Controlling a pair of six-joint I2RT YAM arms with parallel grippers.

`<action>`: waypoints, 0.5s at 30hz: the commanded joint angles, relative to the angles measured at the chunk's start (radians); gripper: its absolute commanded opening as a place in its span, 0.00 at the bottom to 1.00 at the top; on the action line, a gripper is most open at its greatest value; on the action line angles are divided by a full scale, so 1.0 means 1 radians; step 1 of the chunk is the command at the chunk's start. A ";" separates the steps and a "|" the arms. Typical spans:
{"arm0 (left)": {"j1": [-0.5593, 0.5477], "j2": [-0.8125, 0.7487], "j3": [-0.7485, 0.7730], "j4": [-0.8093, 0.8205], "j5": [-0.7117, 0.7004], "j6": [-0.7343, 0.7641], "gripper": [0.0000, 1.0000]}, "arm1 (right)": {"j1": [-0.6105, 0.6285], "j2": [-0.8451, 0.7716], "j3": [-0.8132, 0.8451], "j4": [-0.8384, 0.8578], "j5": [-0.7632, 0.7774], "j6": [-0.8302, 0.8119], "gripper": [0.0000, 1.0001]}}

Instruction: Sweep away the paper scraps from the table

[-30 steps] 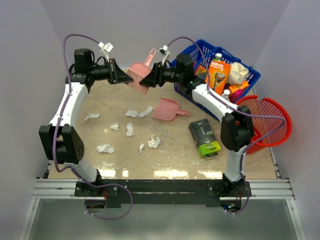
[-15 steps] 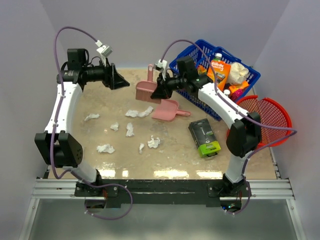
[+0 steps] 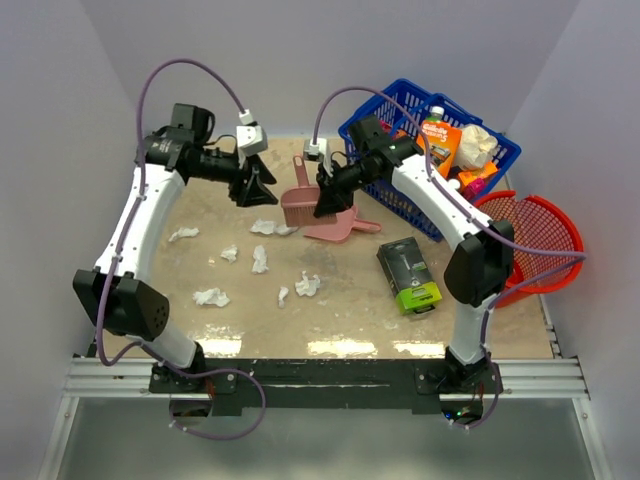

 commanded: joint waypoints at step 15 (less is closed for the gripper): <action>-0.062 0.039 0.035 0.144 -0.003 -0.086 0.45 | 0.032 -0.011 0.091 -0.021 -0.083 0.039 0.00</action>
